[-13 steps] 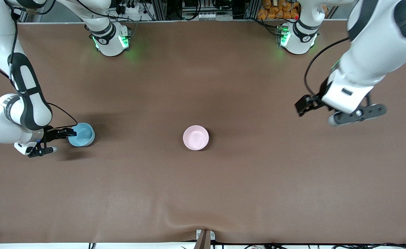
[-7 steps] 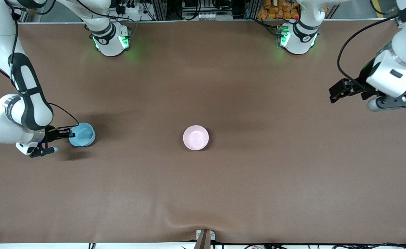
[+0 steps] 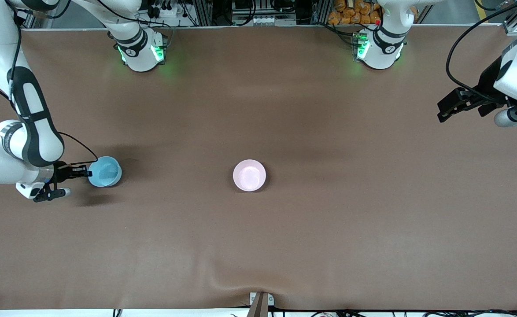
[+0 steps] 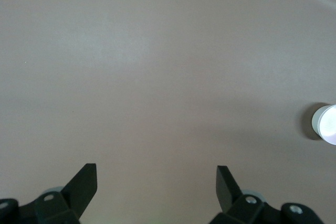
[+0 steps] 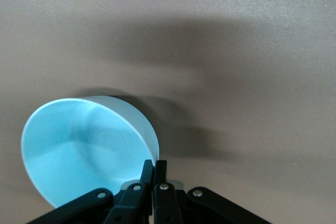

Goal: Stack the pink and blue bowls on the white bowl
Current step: 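Carry the blue bowl with the right gripper over the pink bowl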

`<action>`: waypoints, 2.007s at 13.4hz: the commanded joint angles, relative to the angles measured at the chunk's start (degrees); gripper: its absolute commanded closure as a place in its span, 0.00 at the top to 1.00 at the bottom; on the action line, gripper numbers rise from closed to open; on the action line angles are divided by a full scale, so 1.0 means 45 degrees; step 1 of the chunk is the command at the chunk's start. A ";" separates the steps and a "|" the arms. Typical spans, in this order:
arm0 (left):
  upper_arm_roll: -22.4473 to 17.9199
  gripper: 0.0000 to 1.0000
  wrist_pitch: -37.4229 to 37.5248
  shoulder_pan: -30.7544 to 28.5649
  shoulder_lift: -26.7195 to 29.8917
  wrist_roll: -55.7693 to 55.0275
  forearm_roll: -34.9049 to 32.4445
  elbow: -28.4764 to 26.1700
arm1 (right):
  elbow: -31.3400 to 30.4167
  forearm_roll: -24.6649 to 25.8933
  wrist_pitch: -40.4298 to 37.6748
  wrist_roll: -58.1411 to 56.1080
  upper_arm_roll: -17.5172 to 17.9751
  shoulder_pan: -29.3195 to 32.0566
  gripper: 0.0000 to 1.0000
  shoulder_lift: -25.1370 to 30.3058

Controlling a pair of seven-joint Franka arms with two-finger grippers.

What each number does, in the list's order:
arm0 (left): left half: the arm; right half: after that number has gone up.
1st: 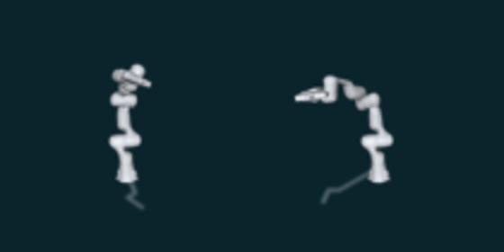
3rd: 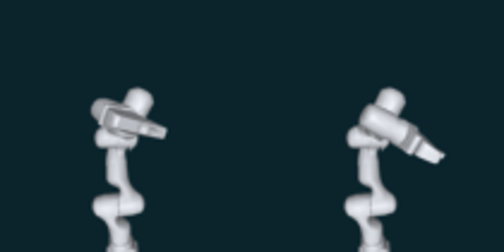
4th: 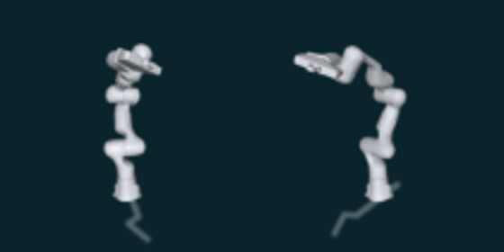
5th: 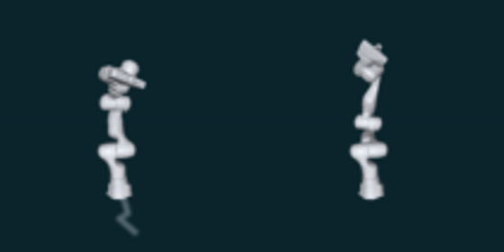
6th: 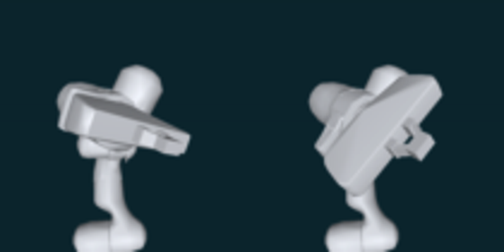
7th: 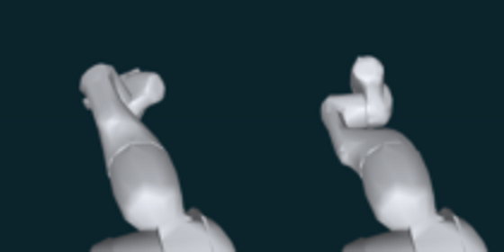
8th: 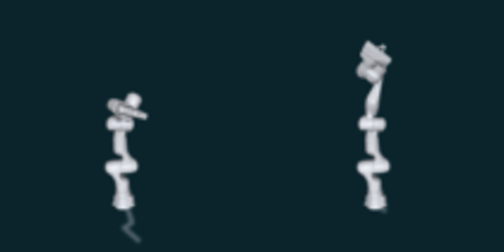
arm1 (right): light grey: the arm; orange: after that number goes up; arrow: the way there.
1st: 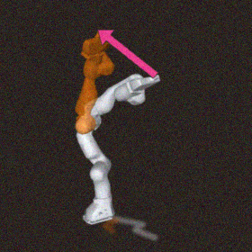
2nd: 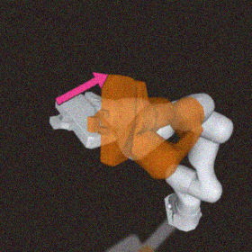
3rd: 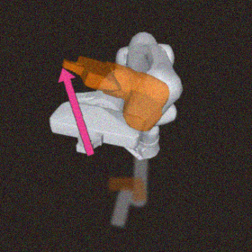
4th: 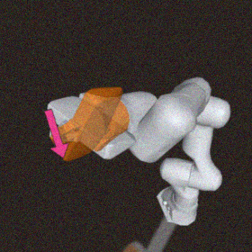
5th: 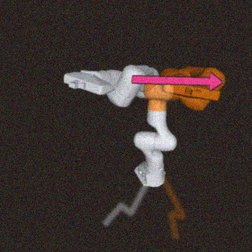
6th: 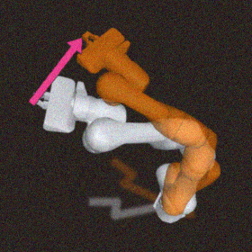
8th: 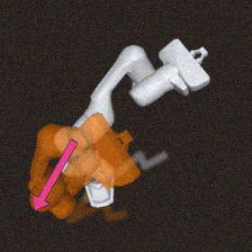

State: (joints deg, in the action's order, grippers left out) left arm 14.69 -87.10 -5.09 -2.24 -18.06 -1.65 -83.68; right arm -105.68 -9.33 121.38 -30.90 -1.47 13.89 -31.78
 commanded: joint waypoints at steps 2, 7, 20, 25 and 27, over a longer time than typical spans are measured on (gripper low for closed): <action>0.0018 1.00 -0.0058 -0.0197 0.0303 0.0206 0.0210 -0.0291 | 0.0145 -0.0521 -0.0721 0.0068 0.0247 0.0020 0.00 0.0186; 0.0037 1.00 -0.0077 -0.0392 0.0264 0.0401 0.0210 -0.0291 | 0.1317 -0.1247 -0.3437 0.3343 0.0384 -0.1149 0.00 0.1316; 0.0017 1.00 -0.0077 -0.0411 0.0205 0.0479 0.0210 -0.0330 | 0.1473 -0.3219 -0.0086 1.5647 0.0365 -0.8297 0.00 0.1557; 0.0017 1.00 -0.0058 -0.0529 0.0225 0.0948 0.0210 -0.0369 | 0.1649 -0.3278 0.1987 1.8191 0.0365 -0.9940 0.00 0.0483; 0.0017 1.00 -0.0058 -0.0529 0.0225 0.0948 0.0210 -0.0408 | 0.1649 -0.3278 0.2516 1.8330 0.0365 -1.0273 0.00 0.0131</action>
State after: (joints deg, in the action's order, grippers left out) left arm 14.64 -87.16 -6.79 -2.24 -15.00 -1.65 -84.46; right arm -98.94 -22.77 131.16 50.42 1.03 -30.94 -29.79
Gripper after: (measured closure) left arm 0.000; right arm 0.978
